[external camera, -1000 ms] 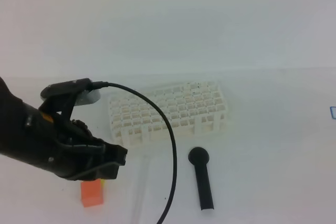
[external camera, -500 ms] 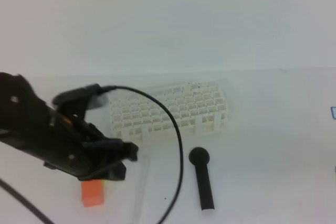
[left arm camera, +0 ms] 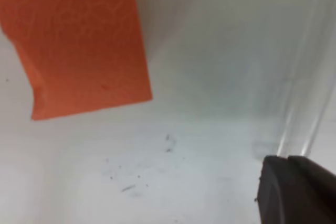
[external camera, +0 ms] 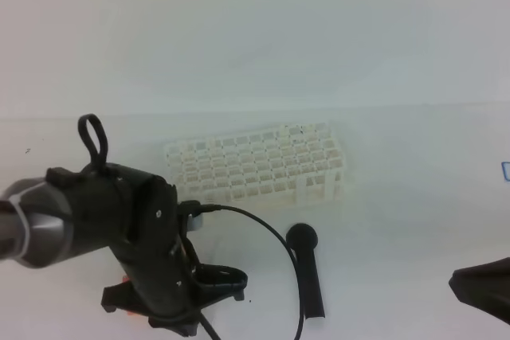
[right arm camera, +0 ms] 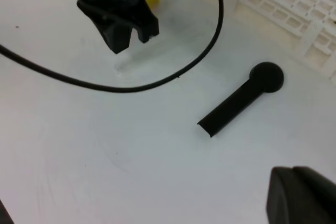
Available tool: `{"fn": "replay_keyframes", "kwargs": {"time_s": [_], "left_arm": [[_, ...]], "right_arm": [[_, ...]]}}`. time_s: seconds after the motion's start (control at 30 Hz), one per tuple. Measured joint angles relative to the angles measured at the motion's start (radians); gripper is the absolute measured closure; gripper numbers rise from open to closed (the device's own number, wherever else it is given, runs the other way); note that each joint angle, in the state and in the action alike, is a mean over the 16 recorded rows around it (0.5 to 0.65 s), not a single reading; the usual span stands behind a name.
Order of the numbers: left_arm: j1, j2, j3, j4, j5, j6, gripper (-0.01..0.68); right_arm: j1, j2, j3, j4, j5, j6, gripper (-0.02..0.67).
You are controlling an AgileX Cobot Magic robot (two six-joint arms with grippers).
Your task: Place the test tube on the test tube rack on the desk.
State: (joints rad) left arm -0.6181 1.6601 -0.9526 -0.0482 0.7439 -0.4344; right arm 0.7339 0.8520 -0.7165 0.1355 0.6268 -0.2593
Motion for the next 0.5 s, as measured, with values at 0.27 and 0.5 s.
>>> {"fn": "replay_keyframes", "kwargs": {"time_s": [0.27,0.5], "left_arm": [[-0.002,0.035,-0.002,0.014,-0.024,0.006,0.478],[-0.002,0.049,-0.003,-0.004,-0.045,0.060,0.318]], "right_arm": [[0.004,0.010,-0.023,0.004,0.017,-0.009,0.650],[0.004,0.011,-0.023,0.004,0.020,-0.010,0.650]]}}
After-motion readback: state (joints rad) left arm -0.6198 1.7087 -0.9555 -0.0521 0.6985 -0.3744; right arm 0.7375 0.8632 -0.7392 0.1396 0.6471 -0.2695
